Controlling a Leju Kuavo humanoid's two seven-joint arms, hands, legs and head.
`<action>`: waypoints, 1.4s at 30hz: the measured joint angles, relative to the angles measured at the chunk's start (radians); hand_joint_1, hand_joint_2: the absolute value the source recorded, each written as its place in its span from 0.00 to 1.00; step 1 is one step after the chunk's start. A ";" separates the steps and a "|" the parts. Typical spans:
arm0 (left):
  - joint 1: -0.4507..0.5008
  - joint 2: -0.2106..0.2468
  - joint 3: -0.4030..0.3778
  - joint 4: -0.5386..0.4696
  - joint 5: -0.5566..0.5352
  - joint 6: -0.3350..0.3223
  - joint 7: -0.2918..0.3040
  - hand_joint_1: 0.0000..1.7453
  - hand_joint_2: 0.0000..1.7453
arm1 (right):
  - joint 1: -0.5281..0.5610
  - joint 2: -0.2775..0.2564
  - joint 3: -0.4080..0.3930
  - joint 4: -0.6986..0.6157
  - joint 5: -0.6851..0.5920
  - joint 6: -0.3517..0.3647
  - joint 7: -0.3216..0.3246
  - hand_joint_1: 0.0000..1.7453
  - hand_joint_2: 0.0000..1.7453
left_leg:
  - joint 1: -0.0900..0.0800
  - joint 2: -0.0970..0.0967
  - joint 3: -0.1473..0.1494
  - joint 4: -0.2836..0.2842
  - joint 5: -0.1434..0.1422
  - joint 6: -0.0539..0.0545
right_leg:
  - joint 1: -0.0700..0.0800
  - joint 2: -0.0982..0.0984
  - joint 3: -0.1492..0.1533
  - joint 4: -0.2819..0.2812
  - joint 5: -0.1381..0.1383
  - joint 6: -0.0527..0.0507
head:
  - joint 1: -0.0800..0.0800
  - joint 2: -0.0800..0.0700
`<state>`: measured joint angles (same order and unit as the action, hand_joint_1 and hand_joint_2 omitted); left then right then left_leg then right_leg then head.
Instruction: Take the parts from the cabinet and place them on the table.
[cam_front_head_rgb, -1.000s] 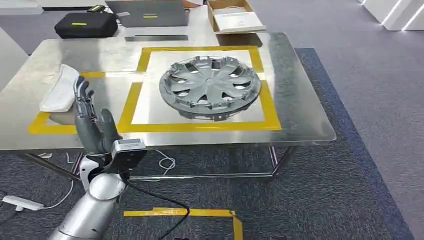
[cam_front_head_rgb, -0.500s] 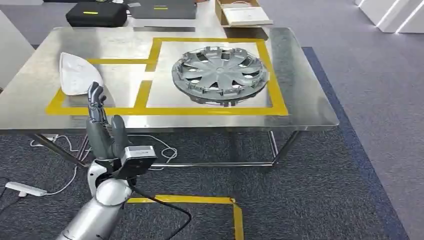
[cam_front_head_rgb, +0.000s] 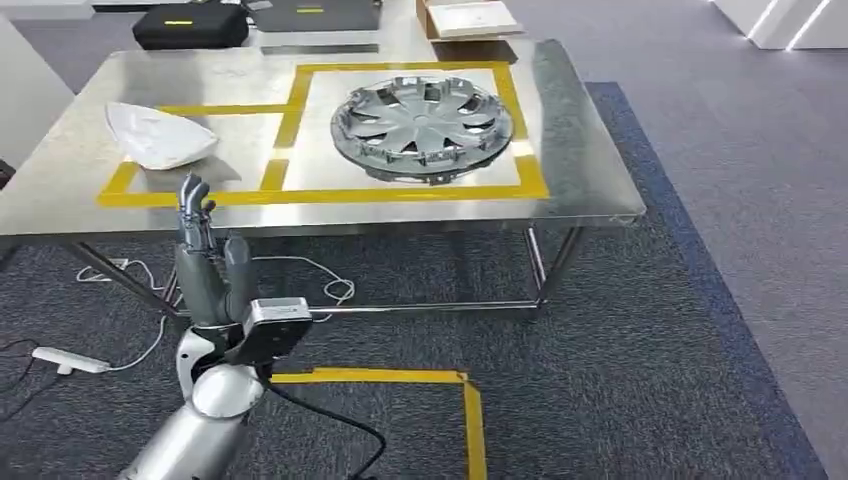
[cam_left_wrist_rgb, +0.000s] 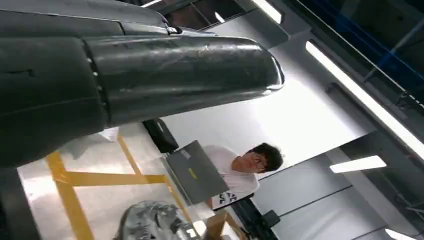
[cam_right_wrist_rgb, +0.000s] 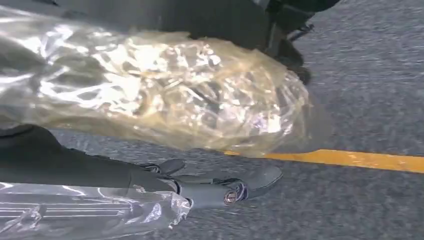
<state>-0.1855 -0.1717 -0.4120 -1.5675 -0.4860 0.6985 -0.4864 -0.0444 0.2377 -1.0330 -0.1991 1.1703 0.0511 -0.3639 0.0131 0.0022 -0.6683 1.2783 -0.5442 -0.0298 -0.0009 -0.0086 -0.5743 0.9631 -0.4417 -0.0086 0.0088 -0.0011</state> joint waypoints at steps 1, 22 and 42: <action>0.000 0.000 0.000 0.001 -0.002 0.000 -0.001 0.00 0.00 | 0.000 0.000 0.000 0.000 0.000 0.000 0.000 0.00 0.00 | 0.001 0.000 0.046 -0.057 0.036 0.000 | -0.001 0.000 -0.018 0.009 0.007 0.003 | 0.000 0.000; 0.023 -0.005 0.000 0.007 -0.029 0.000 0.000 0.00 0.00 | -0.007 -0.009 0.001 -0.002 0.014 0.007 -0.003 0.00 0.00 | -0.011 0.005 0.028 -0.288 0.174 0.040 | 0.021 0.010 0.129 -0.012 -0.101 0.013 | 0.003 0.000; 0.050 0.002 -0.020 0.008 -0.028 -0.004 0.010 0.00 0.00 | -0.003 -0.010 0.000 -0.002 0.017 0.009 -0.006 0.00 0.00 | -0.002 0.005 0.121 -0.277 0.069 0.062 | -0.003 0.005 -0.135 0.221 -0.145 0.051 | 0.000 0.000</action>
<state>-0.1358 -0.1698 -0.4322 -1.5595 -0.5138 0.6947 -0.4761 -0.0472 0.2277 -1.0330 -0.2010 1.1875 0.0603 -0.3696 0.0109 0.0072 -0.5478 1.0015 -0.4751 0.0318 -0.0036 -0.0040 -0.7094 1.1844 -0.5864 0.0422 0.0092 -0.0011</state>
